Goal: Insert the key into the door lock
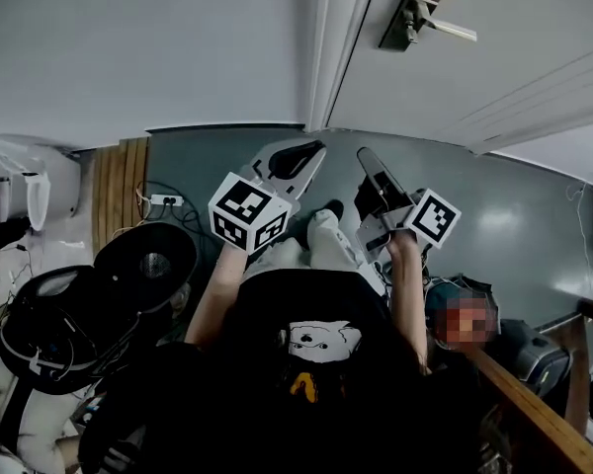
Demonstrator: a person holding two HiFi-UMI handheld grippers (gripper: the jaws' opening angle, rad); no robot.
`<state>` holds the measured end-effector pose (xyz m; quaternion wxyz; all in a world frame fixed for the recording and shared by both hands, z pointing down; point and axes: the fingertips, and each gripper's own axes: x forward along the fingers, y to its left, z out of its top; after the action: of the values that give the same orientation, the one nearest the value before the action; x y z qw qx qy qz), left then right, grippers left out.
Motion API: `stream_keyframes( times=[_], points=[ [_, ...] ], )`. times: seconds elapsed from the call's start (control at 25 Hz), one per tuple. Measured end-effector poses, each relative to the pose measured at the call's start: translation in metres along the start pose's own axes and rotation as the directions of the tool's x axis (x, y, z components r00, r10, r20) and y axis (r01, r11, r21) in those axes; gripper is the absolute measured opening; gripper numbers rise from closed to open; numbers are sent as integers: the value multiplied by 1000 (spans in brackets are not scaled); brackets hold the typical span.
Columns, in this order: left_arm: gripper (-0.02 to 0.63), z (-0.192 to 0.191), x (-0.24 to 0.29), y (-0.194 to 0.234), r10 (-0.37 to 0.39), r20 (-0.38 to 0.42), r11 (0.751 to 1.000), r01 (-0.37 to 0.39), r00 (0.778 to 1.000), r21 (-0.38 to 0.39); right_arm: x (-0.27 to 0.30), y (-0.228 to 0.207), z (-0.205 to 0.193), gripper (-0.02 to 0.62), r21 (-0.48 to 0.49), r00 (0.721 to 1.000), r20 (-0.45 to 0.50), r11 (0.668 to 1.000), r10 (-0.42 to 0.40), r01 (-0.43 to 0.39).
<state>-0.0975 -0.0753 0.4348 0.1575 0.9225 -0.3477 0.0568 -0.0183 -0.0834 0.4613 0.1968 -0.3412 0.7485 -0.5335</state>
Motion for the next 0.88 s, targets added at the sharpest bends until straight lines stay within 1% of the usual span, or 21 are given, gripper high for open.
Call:
stream_keyframes(
  times=[0.24, 0.32, 0.48, 0.68, 0.8, 0.88],
  points=[
    [23, -19, -37, -43, -17, 0, 1000, 17, 1000, 2, -52, 24, -40, 54, -26, 1000, 30, 1000, 3, -2],
    [23, -20, -40, -45, -28, 1, 1000, 28, 1000, -3, -57, 27, -45, 46, -40, 999, 43, 999, -10, 12],
    [23, -24, -39, -52, -43, -1, 999, 43, 999, -7, -73, 31, -47, 29, -60, 997, 74, 998, -26, 31],
    [23, -24, -32, -82, -97, -15, 995, 98, 995, 12, -99, 36, -43, 21, -104, 993, 110, 993, -46, 58],
    [23, -22, -23, -92, -124, -21, 992, 125, 992, 23, -103, 37, -37, 18, -138, 992, 120, 988, -49, 65],
    [23, -22, -18, -97, -139, -28, 990, 140, 990, 29, -104, 36, -35, 18, -144, 991, 126, 987, -53, 72]
  ],
)
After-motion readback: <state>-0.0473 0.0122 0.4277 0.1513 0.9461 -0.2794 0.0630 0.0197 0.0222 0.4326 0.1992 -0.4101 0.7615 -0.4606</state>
